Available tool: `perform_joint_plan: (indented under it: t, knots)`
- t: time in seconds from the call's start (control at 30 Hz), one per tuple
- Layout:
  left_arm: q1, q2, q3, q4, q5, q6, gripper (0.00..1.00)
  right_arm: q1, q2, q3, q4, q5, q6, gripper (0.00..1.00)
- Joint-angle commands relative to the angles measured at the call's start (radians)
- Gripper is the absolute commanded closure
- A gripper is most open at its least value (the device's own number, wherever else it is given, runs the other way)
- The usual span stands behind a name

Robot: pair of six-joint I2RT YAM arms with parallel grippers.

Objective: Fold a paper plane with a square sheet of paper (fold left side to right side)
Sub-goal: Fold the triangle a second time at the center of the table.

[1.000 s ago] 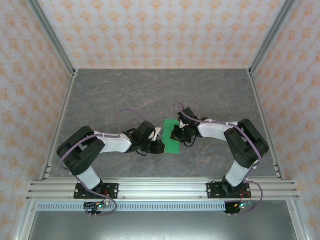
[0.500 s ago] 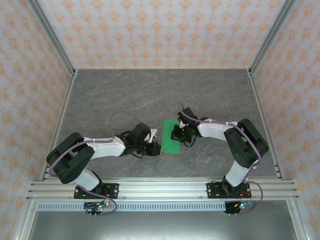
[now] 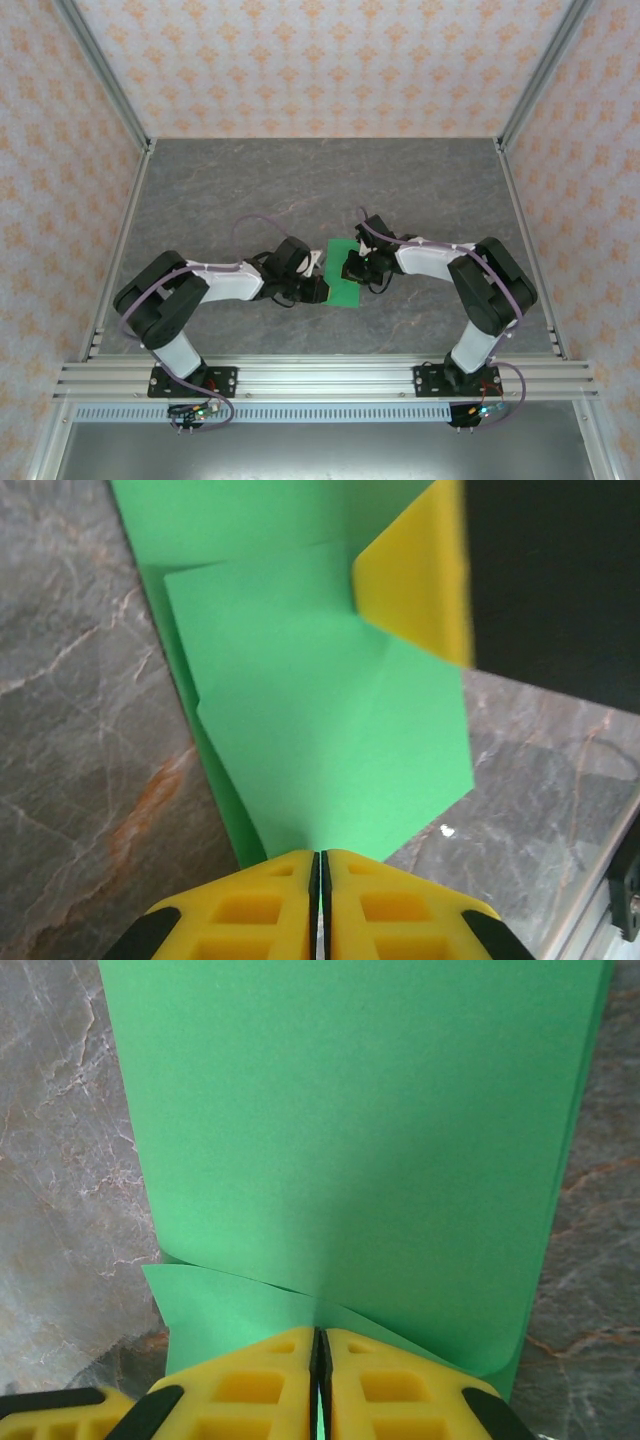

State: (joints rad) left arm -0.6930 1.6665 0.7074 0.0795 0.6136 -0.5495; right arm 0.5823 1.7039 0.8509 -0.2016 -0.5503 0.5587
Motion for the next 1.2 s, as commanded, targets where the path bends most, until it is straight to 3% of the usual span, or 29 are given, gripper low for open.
perform_joint_plan:
  t: [0.0, 0.43, 0.77, 1.17]
  knots:
    - [0.004, 0.016, 0.007, 0.016, 0.012, 0.01, 0.89, 0.005, 0.026, -0.022, -0.081, 0.054, -0.022, 0.87]
    - [0.003, 0.027, -0.042, -0.028, -0.056, 0.01, 0.9, 0.04, -0.151, -0.044, -0.072, 0.043, -0.039, 0.89]
    - [0.002, 0.027, -0.034, -0.054, -0.087, 0.01, 0.9, 0.121, -0.075, -0.013, -0.05, 0.029, -0.016, 0.92]
    - [-0.006, 0.032, -0.022, -0.072, -0.104, 0.01, 0.91, 0.131, -0.054, 0.007, -0.05, 0.022, -0.021, 0.92]
